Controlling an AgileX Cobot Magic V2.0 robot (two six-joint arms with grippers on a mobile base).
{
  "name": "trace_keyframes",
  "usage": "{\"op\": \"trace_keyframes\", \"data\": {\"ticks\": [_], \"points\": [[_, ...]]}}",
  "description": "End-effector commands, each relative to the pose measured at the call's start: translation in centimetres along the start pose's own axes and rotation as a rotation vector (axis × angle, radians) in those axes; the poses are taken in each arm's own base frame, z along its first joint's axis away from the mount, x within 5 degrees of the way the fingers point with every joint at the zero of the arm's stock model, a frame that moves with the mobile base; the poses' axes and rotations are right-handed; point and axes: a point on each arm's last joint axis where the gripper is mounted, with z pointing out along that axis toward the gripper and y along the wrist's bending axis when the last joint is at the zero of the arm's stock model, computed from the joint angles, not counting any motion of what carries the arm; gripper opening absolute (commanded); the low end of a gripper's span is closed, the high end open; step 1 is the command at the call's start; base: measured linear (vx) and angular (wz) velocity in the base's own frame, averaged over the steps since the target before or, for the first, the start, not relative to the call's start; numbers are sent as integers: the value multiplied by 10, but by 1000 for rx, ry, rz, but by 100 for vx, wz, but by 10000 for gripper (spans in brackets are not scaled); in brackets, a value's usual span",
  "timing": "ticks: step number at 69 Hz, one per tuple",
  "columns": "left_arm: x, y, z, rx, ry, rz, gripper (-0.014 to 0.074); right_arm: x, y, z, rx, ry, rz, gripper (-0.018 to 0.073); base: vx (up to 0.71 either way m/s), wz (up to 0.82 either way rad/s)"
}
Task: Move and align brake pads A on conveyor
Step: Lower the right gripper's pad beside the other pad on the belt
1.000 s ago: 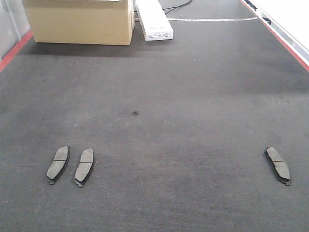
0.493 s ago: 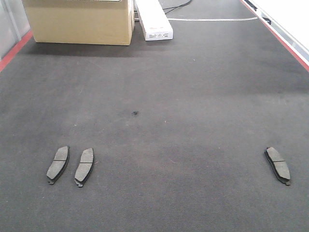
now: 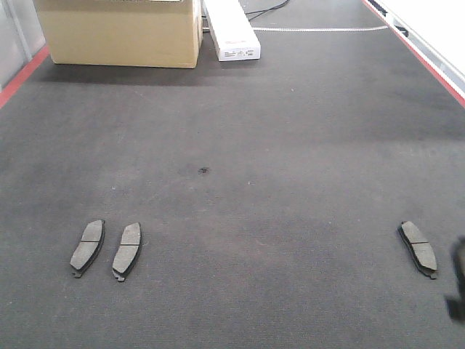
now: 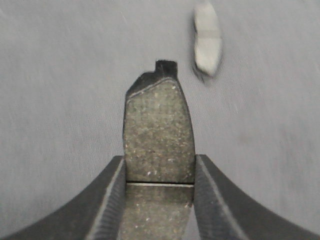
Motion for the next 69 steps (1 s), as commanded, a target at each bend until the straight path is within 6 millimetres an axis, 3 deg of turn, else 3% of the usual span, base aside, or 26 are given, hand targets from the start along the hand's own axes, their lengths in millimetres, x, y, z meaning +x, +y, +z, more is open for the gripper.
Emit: {"op": "trace_keyframes", "data": {"ticks": [1, 19, 33, 46, 69], "points": [[-13, 1, -2, -4, -76, -5, -6, -33, -2, 9, 6, -40, -33, -4, 0, 0], [-13, 1, -2, -4, -76, -5, -6, -86, -1, 64, -4, 119, -78, -4, 0, 0], [-13, 1, -2, -4, -76, -5, -6, -111, -3, 108, -3, 205, -97, -4, 0, 0], [-13, 1, -2, -4, -76, -5, -6, -118, -15, 141, 7, 264, -58, -4, 0, 0], [-13, 1, -2, -4, -76, -5, -6, -111, -22, 191, 5, 306, -34, -4, 0, 0]]}}
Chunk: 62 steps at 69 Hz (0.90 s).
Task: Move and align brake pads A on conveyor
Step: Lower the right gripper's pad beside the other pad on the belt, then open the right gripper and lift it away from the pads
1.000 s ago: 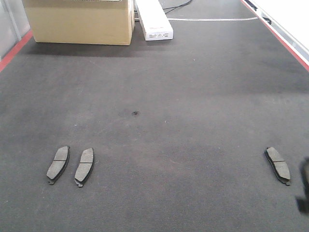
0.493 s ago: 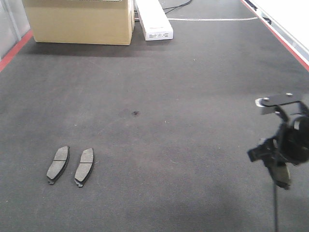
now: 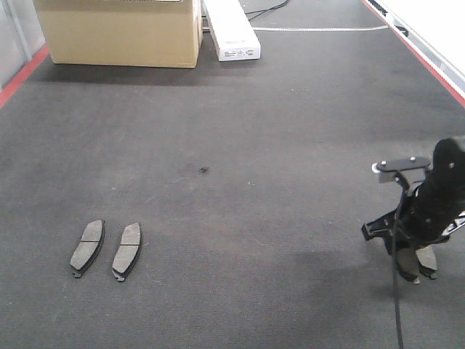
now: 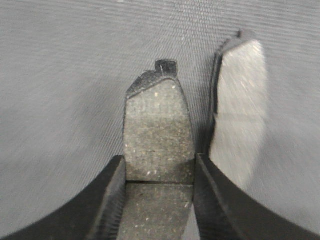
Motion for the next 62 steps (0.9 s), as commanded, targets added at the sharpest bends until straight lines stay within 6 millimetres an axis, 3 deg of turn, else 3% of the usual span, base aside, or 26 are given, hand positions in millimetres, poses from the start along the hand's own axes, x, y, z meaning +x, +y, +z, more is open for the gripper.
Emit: {"op": "trace_keyframes", "data": {"ticks": [1, 19, 27, 36, 52, 59, 62], "points": [[-13, 1, -2, -2, -76, -4, -6, -12, -4, -10, 11, -92, 0, -4, 0, 0], [-13, 1, -2, -2, -76, -4, -6, -13, -3, 4, 3, -64, 5, 5, 0, 0], [-13, 1, -2, -2, -76, -4, -6, -14, -2, 4, -17, -71, 24, 69, 0, 0], [-13, 1, -2, -2, -76, -4, -6, -14, -2, 4, -18, -80, 27, 233, 0, 0], [-13, 1, -2, -2, -76, -4, -6, -16, 0, 4, -30, -97, 38, 631, 0, 0], [-13, 1, -2, -2, -76, -4, -6, -16, 1, 4, -38, -102, 48, 728, 0, 0], [-13, 1, -2, -2, -76, -4, -6, -16, 1, 3, -39, -101, 48, 726, 0, 0]]}}
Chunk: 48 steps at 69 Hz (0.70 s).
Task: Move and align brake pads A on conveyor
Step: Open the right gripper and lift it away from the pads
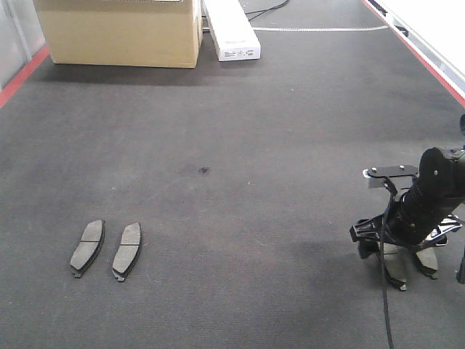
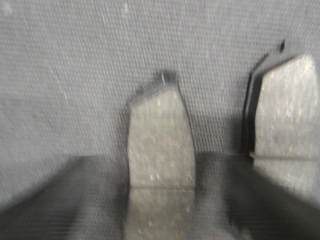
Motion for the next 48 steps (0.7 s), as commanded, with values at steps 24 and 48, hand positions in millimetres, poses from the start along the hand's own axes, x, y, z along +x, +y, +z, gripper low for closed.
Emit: {"op": "trace_keyframes", "data": {"ticks": [24, 48], "points": [[-13, 1, -2, -2, -76, -4, -6, -6, -3, -79, 20, -244, -4, 659, 0, 0], [-13, 1, -2, -2, -76, -4, -6, 34, 0, -199, 48, -611, -6, 398, 0, 0]]}}
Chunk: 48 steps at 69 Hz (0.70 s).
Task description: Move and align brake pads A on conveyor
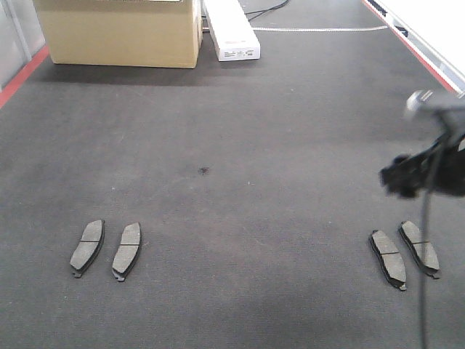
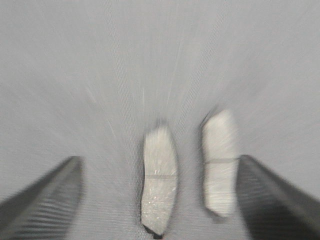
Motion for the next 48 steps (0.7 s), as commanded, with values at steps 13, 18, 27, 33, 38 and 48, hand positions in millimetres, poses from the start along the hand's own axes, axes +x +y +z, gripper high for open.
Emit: {"op": "trace_keyframes", "data": {"ticks": [13, 18, 27, 33, 38, 48], "points": [[-13, 1, -2, -2, -76, -4, -6, 24, 0, -115, 42, -466, -16, 69, 0, 0], [-13, 1, -2, -2, -76, -4, -6, 45, 2, -135, 50, -568, -16, -17, 0, 0], [-13, 1, -2, -2, -76, -4, -6, 84, 5, -158, 59, -691, -16, -13, 0, 0], [-13, 1, -2, -2, -76, -4, -6, 110, 6, -167, 62, -740, -16, -12, 0, 0], [-13, 1, -2, -2, -76, -4, -6, 130, 8, -172, 65, -772, -16, -12, 0, 0], [-13, 1, -2, -2, -76, -4, -6, 159, 10, -168, 65, -775, -16, -12, 0, 0]]}}
